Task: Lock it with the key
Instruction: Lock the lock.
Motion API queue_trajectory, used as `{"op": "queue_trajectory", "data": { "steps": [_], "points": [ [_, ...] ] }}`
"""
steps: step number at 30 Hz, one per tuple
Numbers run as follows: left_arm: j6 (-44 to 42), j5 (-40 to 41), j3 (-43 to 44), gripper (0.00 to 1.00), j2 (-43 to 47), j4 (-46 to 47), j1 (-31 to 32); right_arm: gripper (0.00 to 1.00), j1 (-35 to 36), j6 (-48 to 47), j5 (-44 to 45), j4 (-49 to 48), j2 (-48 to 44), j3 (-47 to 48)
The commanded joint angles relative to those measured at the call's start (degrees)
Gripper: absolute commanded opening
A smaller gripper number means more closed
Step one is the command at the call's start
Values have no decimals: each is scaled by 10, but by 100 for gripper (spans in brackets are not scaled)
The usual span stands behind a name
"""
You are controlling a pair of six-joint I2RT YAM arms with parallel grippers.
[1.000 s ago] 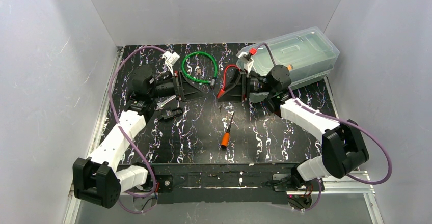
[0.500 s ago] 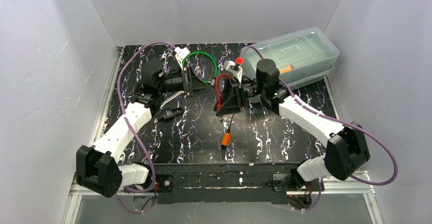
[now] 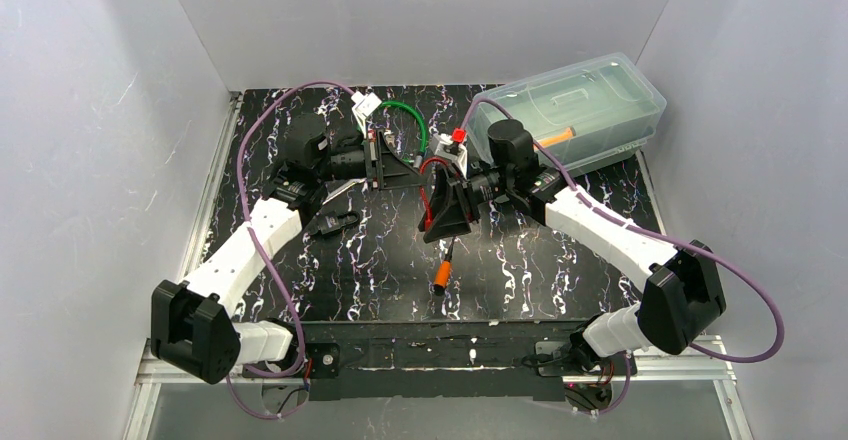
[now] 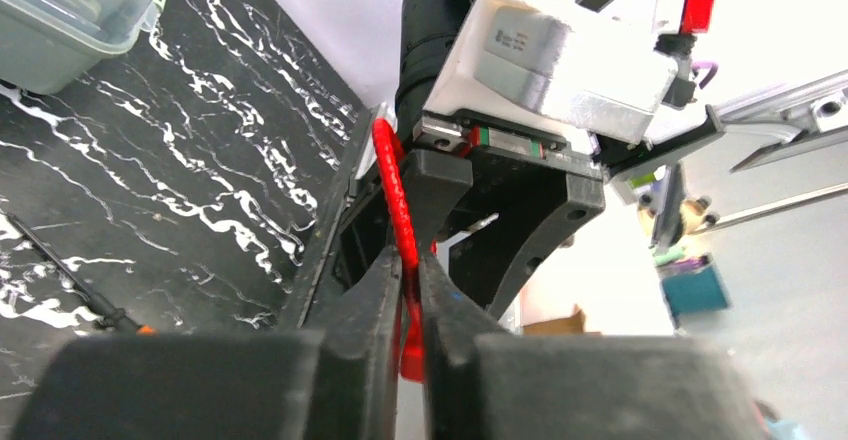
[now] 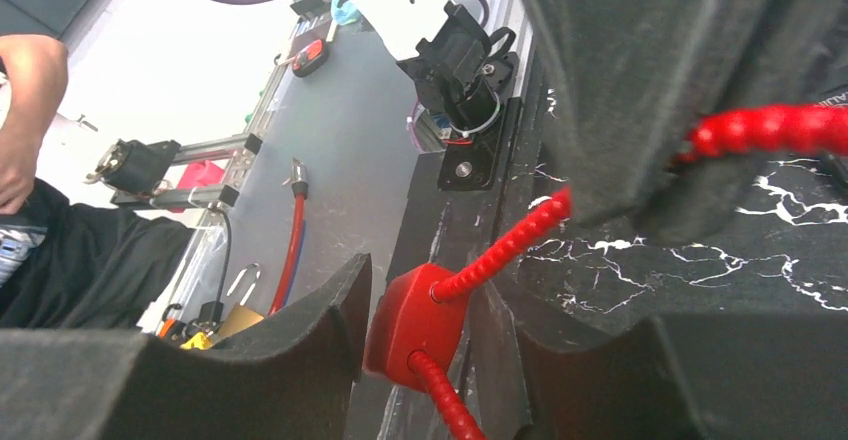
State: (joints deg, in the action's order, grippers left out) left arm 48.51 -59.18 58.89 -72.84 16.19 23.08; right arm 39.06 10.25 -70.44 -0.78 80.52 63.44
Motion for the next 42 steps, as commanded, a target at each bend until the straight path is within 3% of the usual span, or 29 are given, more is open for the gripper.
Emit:
{"op": "queue_trajectory", "data": {
  "steps": [1, 5, 6, 10, 21, 23, 25, 35, 42],
  "points": [
    [-10, -7, 23, 0, 5, 10, 5, 22, 6, -16, -4, 5, -2, 24],
    [-13, -8, 24, 0, 8, 10, 5, 63, 6, -13, -8, 7, -1, 23],
    [-14, -9, 25, 0, 10, 10, 5, 69, 6, -12, -11, 7, -1, 22],
    [-18, -16, 29, 0, 15, 10, 5, 78, 6, -2, -21, 7, 3, 20],
    [-11, -30, 12, 0, 47, 10, 6, 81, -38, 52, -5, -24, 1, 15],
    [-8, -27, 11, 0, 48, 10, 6, 81, -45, 106, 3, -82, -5, 3],
    [0, -20, 9, 0, 47, 9, 5, 82, -56, 210, 19, -243, -17, -36],
    [64, 17, 8, 0, 28, 53, -21, 75, -57, 446, 60, -526, -16, -100],
    [123, 32, -5, 0, 13, 119, -35, 72, -32, 457, 82, -538, -5, -108]
  ]
}}
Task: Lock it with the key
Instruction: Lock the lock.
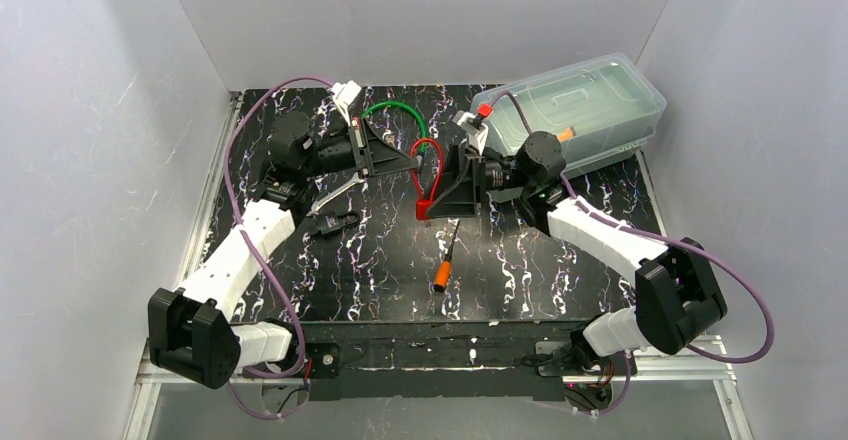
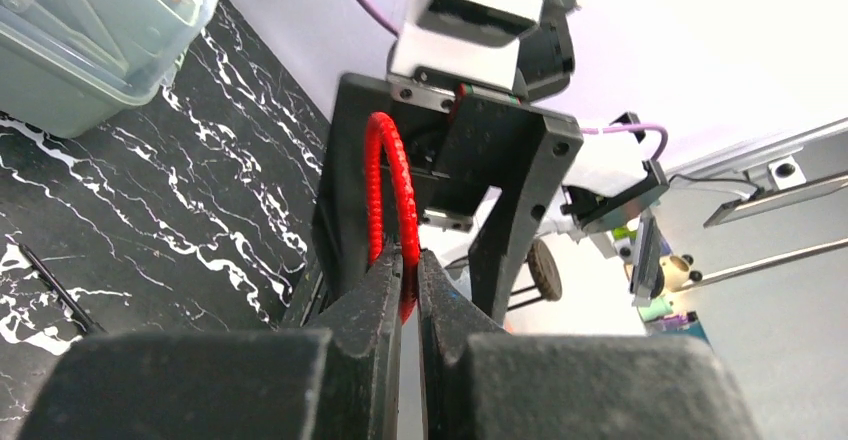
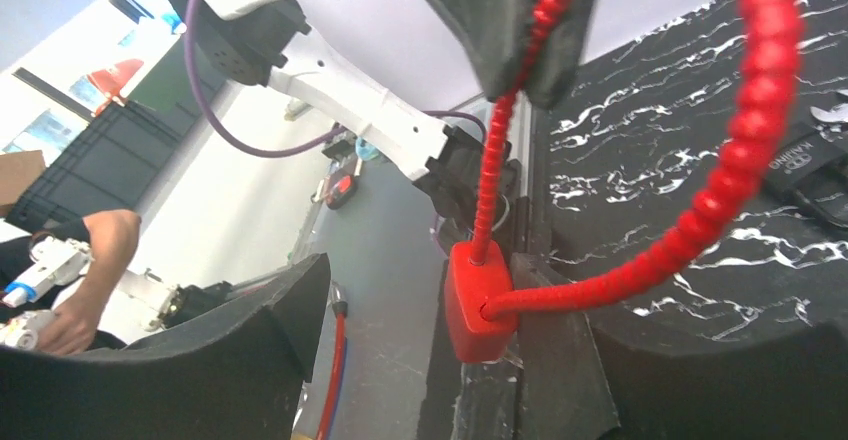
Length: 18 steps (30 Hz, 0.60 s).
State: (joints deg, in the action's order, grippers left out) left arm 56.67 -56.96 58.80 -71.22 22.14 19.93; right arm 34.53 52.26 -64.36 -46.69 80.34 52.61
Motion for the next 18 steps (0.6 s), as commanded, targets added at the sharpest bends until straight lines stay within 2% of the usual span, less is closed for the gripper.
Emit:
{"op": "queue_trajectory", "data": {
  "steps": [1, 6, 18],
  "points": [
    [44, 11, -4, 0, -5, 64, -4, 70, 15, 41, 25, -83, -1, 0],
    [55, 12, -8, 0, -5, 82, -11, 56, 15, 72, 35, -109, 7, 1],
    [70, 16, 3, 0, -12, 111, -27, 54, 15, 103, 46, -135, 26, -6]
  ]
}}
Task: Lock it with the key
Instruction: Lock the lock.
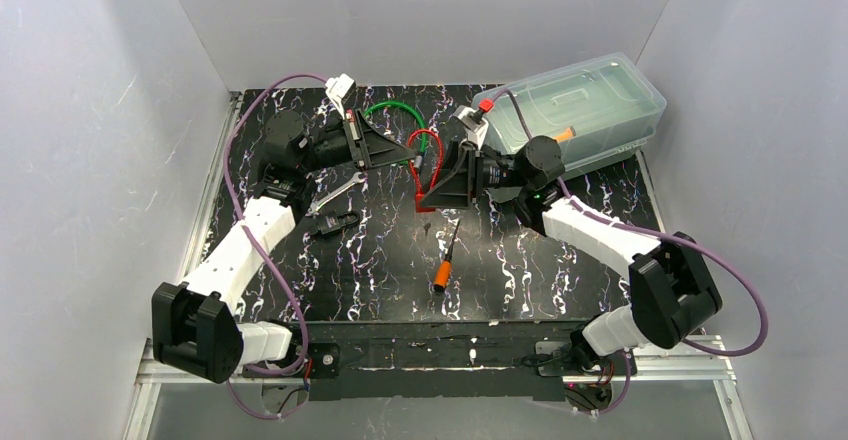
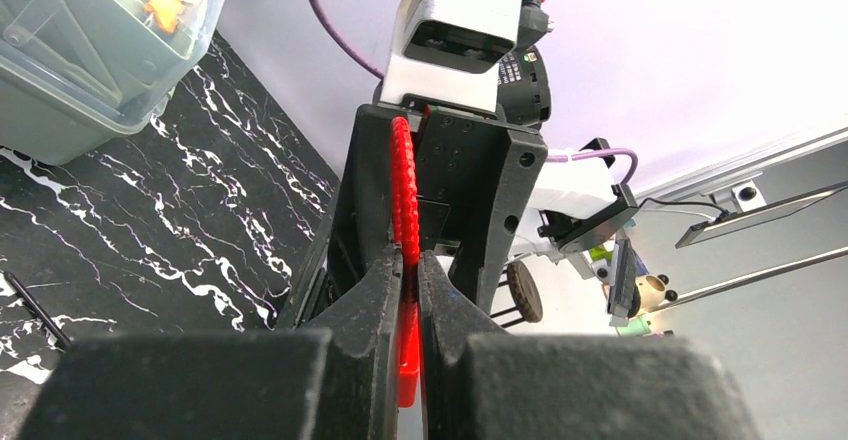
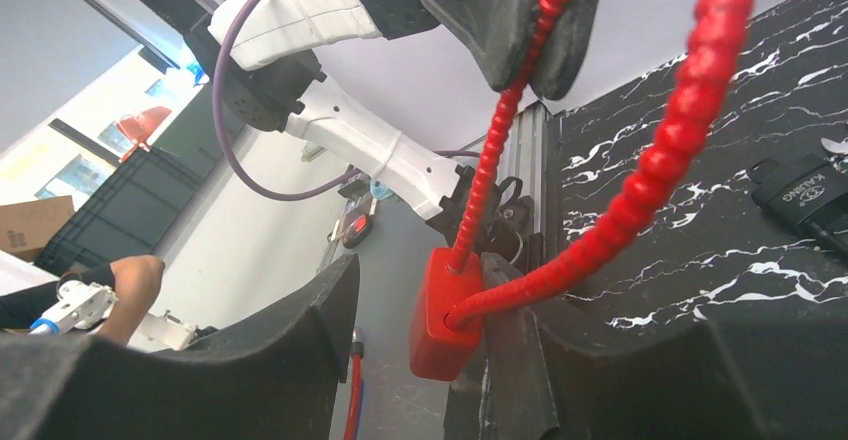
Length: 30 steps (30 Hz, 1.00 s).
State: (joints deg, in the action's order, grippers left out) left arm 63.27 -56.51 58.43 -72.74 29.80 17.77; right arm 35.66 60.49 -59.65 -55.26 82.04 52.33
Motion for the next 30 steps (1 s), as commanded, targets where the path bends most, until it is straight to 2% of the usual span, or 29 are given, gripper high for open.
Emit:
{"op": "queue_trajectory", "data": {
  "steps": [1, 7, 10, 13, 15, 16, 17, 18, 20, 24, 30],
  "points": [
    [5, 11, 6, 0, 2, 36, -6, 53, 4, 23, -1, -53, 11, -2],
    [8, 11, 6, 0, 0, 43, -6, 51, 4, 26, 0, -53, 16, -7],
    [8, 11, 5, 0, 0, 47, -5, 45, 4, 26, 0, -53, 16, -8],
    [6, 10, 5, 0, -4, 47, -6, 28, 4, 27, 2, -54, 15, -7],
    [5, 11, 5, 2, -7, 47, -6, 12, 4, 28, 3, -53, 17, 0],
    [5, 12, 4, 17, -8, 45, -7, 3, 3, 28, 4, -53, 19, 7],
    [4, 14, 4, 34, -9, 43, -10, 1, 2, 29, 7, -51, 23, 16],
    [4, 17, 6, 43, -9, 37, -16, 1, -1, 31, 12, -48, 28, 28],
    [10, 26, 12, 49, -10, 30, -38, 1, -13, 38, 34, -43, 37, 50],
    [11, 40, 3, 47, -2, 27, -82, 1, -39, 42, 98, -18, 51, 93],
    [-32, 37, -41, 41, 32, 27, -77, 1, -44, 40, 191, -21, 53, 99]
  ]
}}
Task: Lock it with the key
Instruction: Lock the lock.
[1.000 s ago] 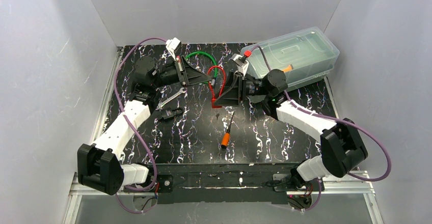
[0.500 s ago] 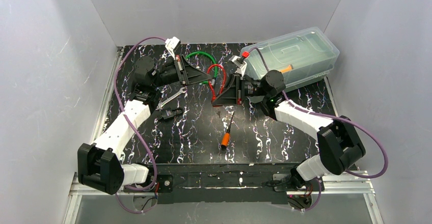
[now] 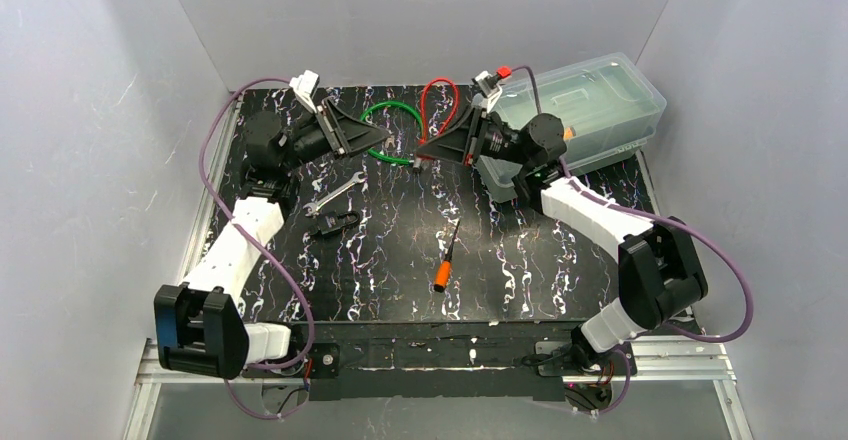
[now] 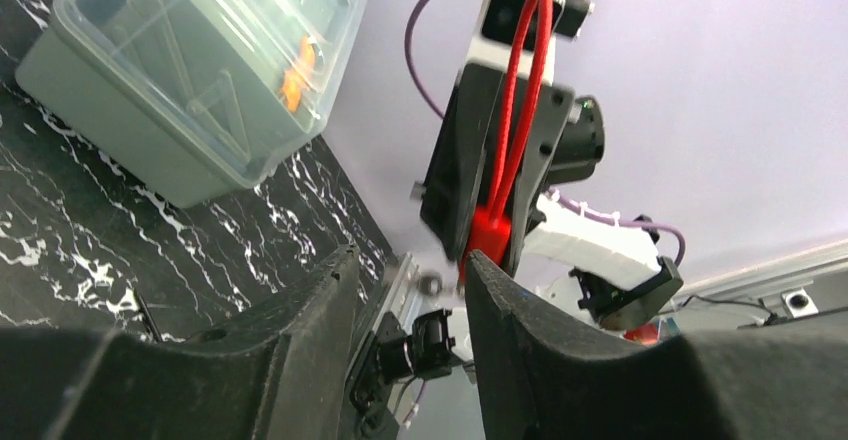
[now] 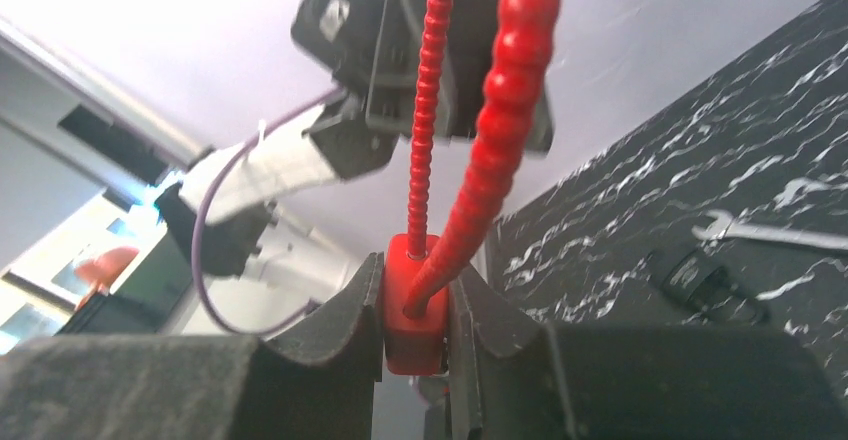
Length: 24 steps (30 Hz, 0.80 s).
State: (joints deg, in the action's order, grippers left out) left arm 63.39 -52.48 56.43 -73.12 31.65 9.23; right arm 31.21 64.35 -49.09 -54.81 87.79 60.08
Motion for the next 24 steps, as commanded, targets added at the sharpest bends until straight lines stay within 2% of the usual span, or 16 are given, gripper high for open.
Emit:
{"op": "queue_trajectory", "data": {
  "steps": [1, 4, 14, 24],
  "points": [
    [-36, -5, -27, 41, 40, 8, 11, 1, 1, 9, 97, -38, -5, 12],
    [-54, -9, -44, 41, 51, 7, 33, 1, 1, 27, 124, -64, -5, -9],
    [-74, -6, -42, 44, 34, 7, 76, 1, 22, 20, 128, -60, 6, -14],
    [-78, -6, -37, 39, 20, 7, 96, 1, 30, 18, 132, -65, 21, -12]
  ]
}}
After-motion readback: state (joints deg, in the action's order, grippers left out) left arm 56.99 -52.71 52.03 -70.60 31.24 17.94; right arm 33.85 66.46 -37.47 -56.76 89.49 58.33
